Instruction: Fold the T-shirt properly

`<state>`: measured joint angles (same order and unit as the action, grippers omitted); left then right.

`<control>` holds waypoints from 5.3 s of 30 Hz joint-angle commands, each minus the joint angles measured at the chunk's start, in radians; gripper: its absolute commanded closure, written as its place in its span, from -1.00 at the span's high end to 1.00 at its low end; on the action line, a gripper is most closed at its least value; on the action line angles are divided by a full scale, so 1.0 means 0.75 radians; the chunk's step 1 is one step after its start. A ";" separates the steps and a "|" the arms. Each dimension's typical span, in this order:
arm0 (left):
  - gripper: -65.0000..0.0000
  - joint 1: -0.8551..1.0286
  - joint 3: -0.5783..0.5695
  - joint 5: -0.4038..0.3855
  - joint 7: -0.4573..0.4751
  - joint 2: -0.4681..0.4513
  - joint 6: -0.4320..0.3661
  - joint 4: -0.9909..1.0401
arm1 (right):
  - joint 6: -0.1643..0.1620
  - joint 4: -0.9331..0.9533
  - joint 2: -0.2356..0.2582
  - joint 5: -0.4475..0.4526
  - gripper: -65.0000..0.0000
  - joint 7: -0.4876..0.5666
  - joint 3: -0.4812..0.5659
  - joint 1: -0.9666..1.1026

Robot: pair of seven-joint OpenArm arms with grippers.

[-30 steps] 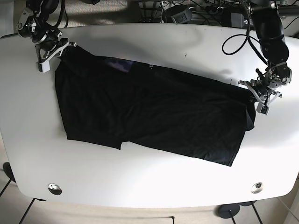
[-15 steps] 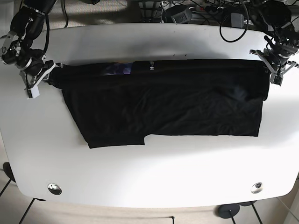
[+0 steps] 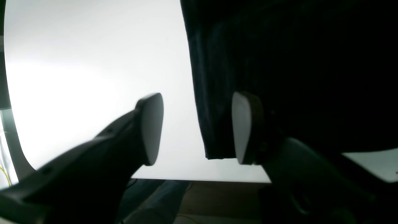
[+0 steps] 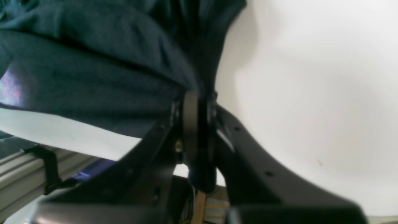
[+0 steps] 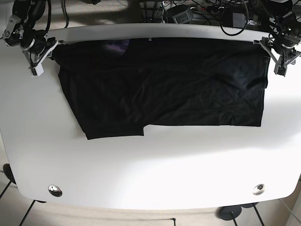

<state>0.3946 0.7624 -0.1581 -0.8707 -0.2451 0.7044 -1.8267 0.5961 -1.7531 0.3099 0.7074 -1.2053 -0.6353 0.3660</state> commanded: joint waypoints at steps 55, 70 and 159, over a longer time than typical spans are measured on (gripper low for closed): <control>0.52 -0.842 -0.261 -0.017 0.245 -0.135 -0.586 0.853 | 0.031 0.475 -0.175 -0.461 -0.96 0.477 0.329 -0.520; 0.06 -0.855 -0.271 -0.017 -0.035 -0.114 -0.050 1.037 | 0.031 0.464 -0.177 -0.451 -0.87 0.477 0.320 -0.520; 0.20 -0.130 0.126 -0.390 -0.264 -0.069 -0.008 0.035 | 0.031 -0.295 -0.150 -0.030 0.57 0.025 -0.210 0.194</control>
<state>0.3031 0.8486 -0.4435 -1.0927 -0.2710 0.6975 -1.7718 0.6186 -1.9556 0.1810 0.6743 -1.2015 -0.7914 0.5079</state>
